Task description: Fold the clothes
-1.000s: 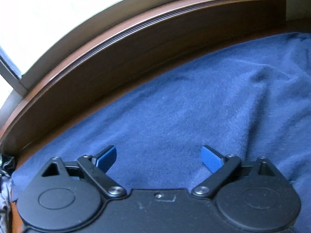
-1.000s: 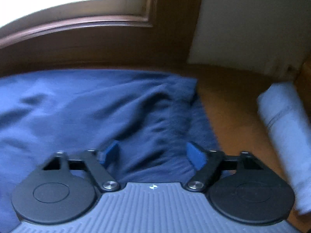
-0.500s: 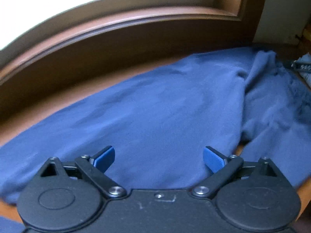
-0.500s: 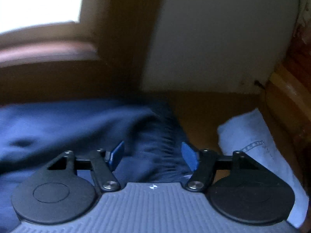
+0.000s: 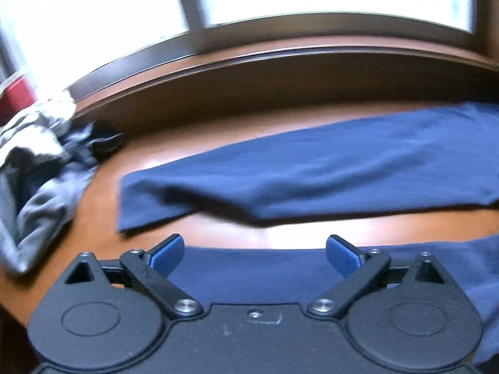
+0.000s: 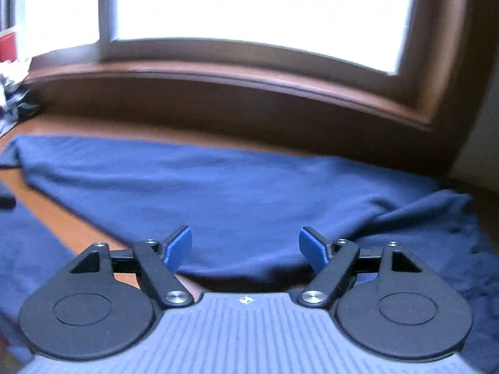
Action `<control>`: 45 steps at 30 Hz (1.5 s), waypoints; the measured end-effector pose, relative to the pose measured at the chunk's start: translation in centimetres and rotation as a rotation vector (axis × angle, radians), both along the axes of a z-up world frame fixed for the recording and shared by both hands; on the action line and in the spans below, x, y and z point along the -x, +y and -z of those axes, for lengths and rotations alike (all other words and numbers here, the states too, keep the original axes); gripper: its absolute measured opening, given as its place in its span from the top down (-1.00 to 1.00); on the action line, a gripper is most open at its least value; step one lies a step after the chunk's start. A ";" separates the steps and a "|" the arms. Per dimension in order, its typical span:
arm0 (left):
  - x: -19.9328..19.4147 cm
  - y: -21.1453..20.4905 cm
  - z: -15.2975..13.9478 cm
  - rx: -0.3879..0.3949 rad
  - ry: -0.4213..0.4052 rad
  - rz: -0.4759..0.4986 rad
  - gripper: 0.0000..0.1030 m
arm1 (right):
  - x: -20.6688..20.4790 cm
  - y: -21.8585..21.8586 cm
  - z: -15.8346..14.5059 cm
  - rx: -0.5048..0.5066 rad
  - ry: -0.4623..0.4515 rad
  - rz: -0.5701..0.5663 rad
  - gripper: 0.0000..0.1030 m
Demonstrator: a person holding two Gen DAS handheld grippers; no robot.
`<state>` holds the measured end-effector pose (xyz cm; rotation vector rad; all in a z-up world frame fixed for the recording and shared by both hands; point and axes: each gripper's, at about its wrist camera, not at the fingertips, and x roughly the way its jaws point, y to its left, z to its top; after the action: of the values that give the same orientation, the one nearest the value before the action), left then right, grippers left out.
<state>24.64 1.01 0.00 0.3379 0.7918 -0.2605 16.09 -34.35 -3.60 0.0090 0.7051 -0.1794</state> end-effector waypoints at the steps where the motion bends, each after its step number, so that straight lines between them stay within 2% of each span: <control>1: -0.3 0.6 0.0 -0.007 -0.002 -0.021 -0.89 | -0.5 0.7 0.3 -0.012 0.008 -0.016 -0.52; 5: -1.5 2.0 0.0 -0.033 0.002 -0.115 -0.89 | -2.5 2.4 0.5 -0.081 0.016 -0.065 -0.52; 11: -3.7 2.2 0.3 -0.060 -0.010 -0.142 -0.89 | -4.1 4.7 0.8 -0.187 -0.008 -0.088 -0.53; 14: -5.2 2.8 0.1 -0.071 -0.027 -0.167 -0.89 | -4.9 5.8 1.2 -0.195 0.010 -0.069 -0.53; 18: -7.9 3.5 1.0 -0.030 0.017 -0.086 -0.89 | -4.6 7.3 0.8 -0.187 0.011 -0.090 -0.56; 24: -11.8 4.6 2.3 0.033 0.086 0.042 -0.89 | -5.0 8.8 0.6 -0.223 -0.003 -0.009 -0.59; 29: -15.2 5.5 3.4 0.086 0.144 0.149 -0.89 | -7.0 11.7 0.9 -0.144 0.037 0.064 -0.59; 32: -16.6 6.0 3.9 0.065 0.135 0.166 -0.89 | -8.2 13.1 0.7 -0.118 0.056 0.084 -0.59; 35: -18.2 7.3 4.3 0.075 0.162 0.170 -0.89 | -9.6 13.8 0.5 -0.087 0.080 0.110 -0.59; 40: -19.8 7.6 5.7 -0.035 0.163 0.159 -0.91 | -11.0 13.7 0.8 -0.060 0.121 0.139 -0.59; 43: -19.7 7.8 5.7 -0.057 0.167 0.186 -0.93 | -11.4 13.7 1.0 -0.044 0.135 0.149 -0.59; 45: -19.4 7.8 5.5 -0.098 0.171 0.214 -0.95 | -11.8 13.5 1.2 -0.049 0.144 0.142 -0.59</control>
<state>44.02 8.78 -5.53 0.4980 0.9400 -0.4566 27.88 -20.84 -4.82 0.0936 0.8527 -0.3015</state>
